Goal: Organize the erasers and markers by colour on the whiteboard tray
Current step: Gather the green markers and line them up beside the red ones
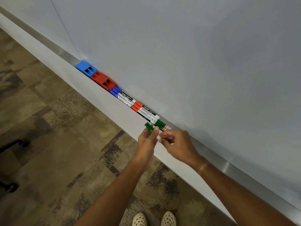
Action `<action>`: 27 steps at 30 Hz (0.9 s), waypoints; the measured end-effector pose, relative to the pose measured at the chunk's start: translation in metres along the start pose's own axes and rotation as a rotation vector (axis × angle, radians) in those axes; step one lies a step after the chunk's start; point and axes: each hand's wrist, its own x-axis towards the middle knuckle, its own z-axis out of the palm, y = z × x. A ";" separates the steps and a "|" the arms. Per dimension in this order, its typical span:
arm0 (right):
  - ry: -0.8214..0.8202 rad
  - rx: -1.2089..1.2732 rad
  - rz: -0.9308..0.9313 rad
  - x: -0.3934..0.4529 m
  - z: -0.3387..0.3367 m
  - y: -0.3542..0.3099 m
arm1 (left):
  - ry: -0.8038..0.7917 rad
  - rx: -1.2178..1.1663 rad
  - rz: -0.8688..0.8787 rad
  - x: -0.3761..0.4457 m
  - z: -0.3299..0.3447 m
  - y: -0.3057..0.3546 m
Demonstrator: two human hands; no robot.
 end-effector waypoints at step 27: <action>-0.007 -0.874 0.198 0.035 0.006 0.002 | -0.006 1.632 0.519 -0.006 -0.049 -0.021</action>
